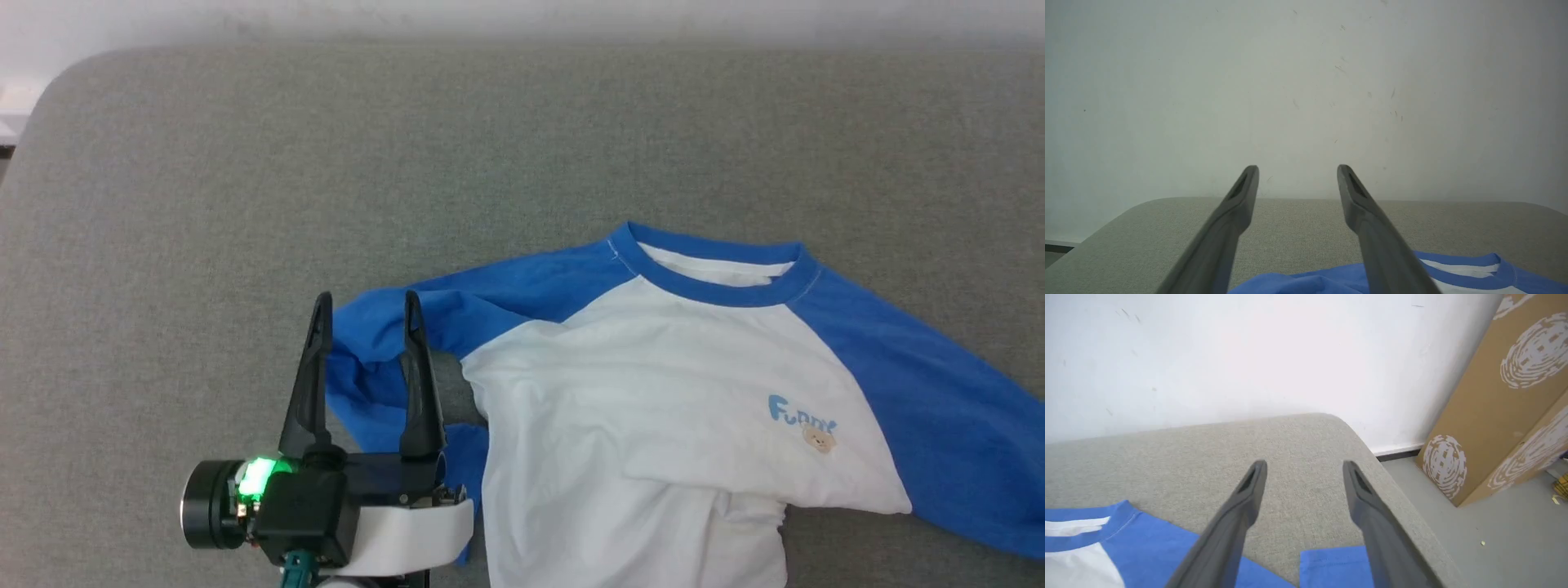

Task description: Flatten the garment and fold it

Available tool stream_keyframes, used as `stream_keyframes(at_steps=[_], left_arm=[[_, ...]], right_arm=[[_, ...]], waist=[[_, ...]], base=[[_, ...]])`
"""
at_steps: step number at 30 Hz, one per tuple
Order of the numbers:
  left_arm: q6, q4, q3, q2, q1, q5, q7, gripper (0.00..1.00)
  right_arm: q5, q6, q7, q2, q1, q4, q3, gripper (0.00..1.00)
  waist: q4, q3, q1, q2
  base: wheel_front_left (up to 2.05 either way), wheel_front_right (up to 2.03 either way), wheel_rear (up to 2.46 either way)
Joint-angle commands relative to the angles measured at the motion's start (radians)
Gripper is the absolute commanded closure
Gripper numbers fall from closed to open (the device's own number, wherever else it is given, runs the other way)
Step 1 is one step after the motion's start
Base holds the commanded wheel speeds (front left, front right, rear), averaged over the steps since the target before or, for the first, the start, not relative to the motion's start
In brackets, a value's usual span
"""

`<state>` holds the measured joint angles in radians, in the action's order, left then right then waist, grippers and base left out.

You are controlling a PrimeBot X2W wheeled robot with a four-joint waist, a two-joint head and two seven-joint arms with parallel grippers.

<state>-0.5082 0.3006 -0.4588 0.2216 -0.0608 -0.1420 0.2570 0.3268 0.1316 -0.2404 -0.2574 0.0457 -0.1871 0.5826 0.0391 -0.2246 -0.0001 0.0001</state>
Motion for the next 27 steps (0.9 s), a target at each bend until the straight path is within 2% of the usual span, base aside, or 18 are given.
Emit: stream_keyframes(at_steps=[1,7,10,13,16,18,19,24,27], left_arm=[[0.011,0.0,0.005,0.0,0.014,-0.01,0.005,0.0],[0.047,-0.03,-0.013,0.016,0.007,-0.001,0.003,0.0],[0.093,-0.058,-0.037,0.042,-0.05,0.016,-0.035,0.0],[0.169,-0.085,-0.064,0.075,-0.167,0.034,-0.132,0.0],[0.271,-0.124,-0.091,0.094,-0.316,0.024,-0.277,0.0],[0.339,-0.158,-0.102,0.09,-0.421,0.0,-0.357,0.0],[0.339,-0.158,-0.102,0.09,-0.421,0.0,-0.357,0.0],[0.493,-0.296,-0.138,0.08,-0.627,-0.072,-0.579,0.0],[0.56,-0.387,-0.15,0.069,-0.707,-0.128,-0.699,0.0]], right_arm=[[-0.013,-0.001,0.039,0.032,-0.013,-0.066,-0.01,0.0],[-0.044,-0.001,0.13,0.125,0.044,-0.178,-0.106,0.0],[-0.045,-0.001,0.141,0.16,0.075,-0.186,-0.145,0.0],[-0.04,-0.001,0.146,0.175,0.087,-0.185,-0.162,0.0],[-0.039,-0.001,0.149,0.178,0.085,-0.183,-0.168,0.0],[-0.036,-0.001,0.15,0.175,0.076,-0.182,-0.174,0.0],[-0.036,-0.001,0.15,0.175,0.076,-0.182,-0.174,0.0],[-0.012,-0.001,0.154,0.157,0.042,-0.17,-0.202,0.0],[0.006,-0.001,0.162,0.144,0.023,-0.155,-0.217,0.0]], waist=[[-0.012,0.014,0.0001,-0.0001],[-0.027,0.022,0.0001,-0.0001],[-0.033,0.016,0.0001,-0.0001],[-0.037,0.002,0.0001,-0.0001],[-0.042,-0.021,0.0001,-0.0001],[-0.047,-0.041,0.0001,-0.0001],[-0.047,-0.041,0.0001,-0.0001],[-0.07,-0.101,0.0001,-0.0001],[-0.088,-0.138,0.0001,-0.0001]], base=[[0.0,0.0,0.0],[0.0,0.0,0.0],[0.0,0.0,0.0],[0.0,0.0,0.0],[0.0,0.0,0.0],[0.0,0.0,0.0],[0.0,0.0,0.0],[0.0,0.0,0.0],[0.0,0.0,0.0]])
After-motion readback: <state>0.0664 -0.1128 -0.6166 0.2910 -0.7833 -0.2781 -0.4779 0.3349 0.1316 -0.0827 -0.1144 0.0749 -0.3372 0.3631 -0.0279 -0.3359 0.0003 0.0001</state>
